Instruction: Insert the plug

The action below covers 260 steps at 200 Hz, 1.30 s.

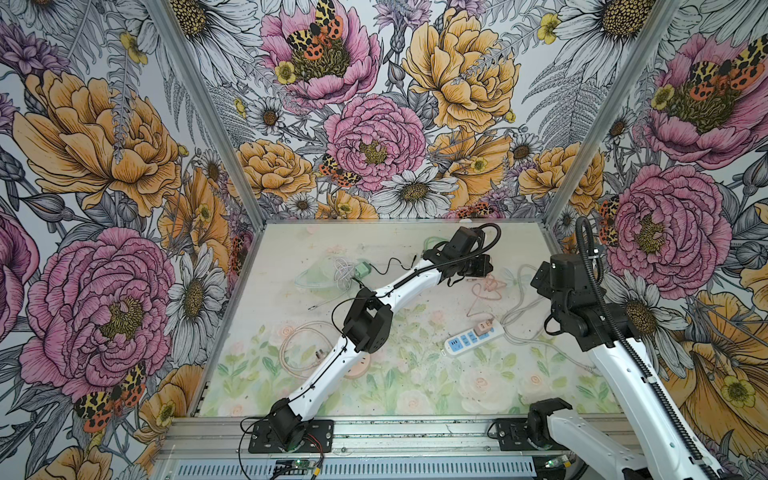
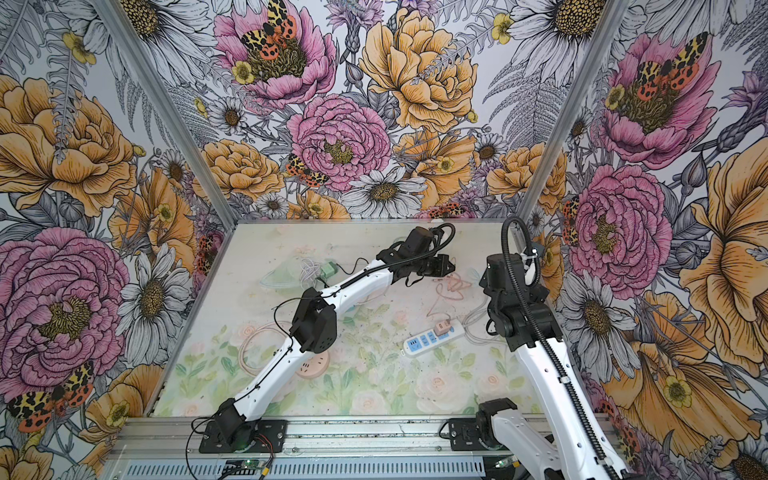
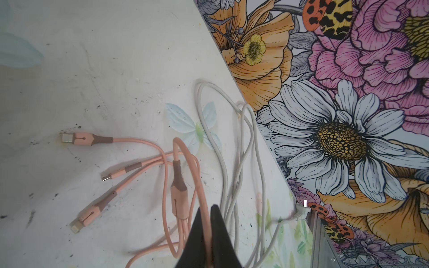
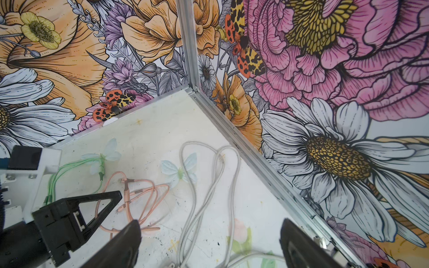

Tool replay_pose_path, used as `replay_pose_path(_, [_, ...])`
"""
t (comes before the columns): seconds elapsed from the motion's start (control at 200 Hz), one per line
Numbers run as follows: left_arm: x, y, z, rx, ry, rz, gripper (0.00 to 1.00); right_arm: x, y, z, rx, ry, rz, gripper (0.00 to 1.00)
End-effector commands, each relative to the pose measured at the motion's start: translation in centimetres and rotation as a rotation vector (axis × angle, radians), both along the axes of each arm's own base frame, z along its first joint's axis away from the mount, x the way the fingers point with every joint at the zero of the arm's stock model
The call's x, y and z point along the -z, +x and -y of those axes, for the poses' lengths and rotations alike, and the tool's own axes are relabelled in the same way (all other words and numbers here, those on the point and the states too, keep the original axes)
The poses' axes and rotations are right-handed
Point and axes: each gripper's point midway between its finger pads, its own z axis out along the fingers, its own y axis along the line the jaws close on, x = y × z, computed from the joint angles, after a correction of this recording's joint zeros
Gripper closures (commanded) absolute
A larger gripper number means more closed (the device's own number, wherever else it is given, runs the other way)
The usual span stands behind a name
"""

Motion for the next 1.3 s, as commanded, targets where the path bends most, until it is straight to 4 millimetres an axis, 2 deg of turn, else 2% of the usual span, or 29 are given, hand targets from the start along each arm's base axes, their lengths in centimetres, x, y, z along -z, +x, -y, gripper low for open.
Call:
replay_pose_path(0.0, [1.7, -0.1, 1.2, 0.016, -0.049, -0.032, 0.88, 0.3, 0.2, -0.1, 0.0, 0.023, 0.001, 0.07])
replay_pose_path(0.105, [1.6, -0.3, 2.2, 0.027, -0.092, -0.032, 0.83, 0.4, 0.3, -0.2, 0.0, 0.026, -0.003, 0.07])
replay_pose_path(0.19, [0.7, -0.7, 2.7, 0.044, -0.129, -0.027, 0.75, 0.6, 0.3, -0.2, 0.0, 0.026, -0.009, 0.07])
replay_pose_path(0.26, [-0.7, -0.8, 2.8, 0.055, -0.142, -0.007, 0.72, 0.8, 0.4, -0.2, 0.0, 0.027, -0.017, 0.07])
replay_pose_path(0.36, [-3.1, -1.3, 2.6, 0.086, -0.159, 0.025, 0.6, 1.2, 0.5, -0.2, 0.001, 0.031, -0.029, 0.07])
replay_pose_path(0.49, [-5.3, -0.6, 0.2, 0.039, -0.101, 0.059, 0.5, 1.7, 0.8, -0.4, -0.002, 0.047, -0.043, 0.08])
replay_pose_path(0.721, [-7.0, -0.3, -5.3, -0.032, 0.052, 0.093, 0.48, 2.6, 1.2, -0.9, -0.015, 0.077, -0.065, 0.1])
replay_pose_path(0.866, [-7.1, -1.2, -7.8, -0.007, 0.073, 0.046, 0.48, 2.9, 1.3, -0.9, -0.015, 0.082, -0.073, 0.11])
replay_pose_path(1.076, [-6.5, -3.0, -9.9, 0.021, 0.11, 0.009, 0.49, 3.8, 1.9, -1.6, -0.032, 0.111, -0.1, 0.14])
replay_pose_path(1.191, [-6.4, -3.6, -11.4, -0.003, 0.147, 0.019, 0.49, 5.0, 3.1, -2.9, -0.089, 0.144, -0.153, 0.18])
replay_pose_path(1.296, [-5.8, -3.7, -13.8, -0.067, 0.2, 0.022, 0.5, 6.7, 4.3, -4.2, -0.139, 0.18, -0.221, 0.21])
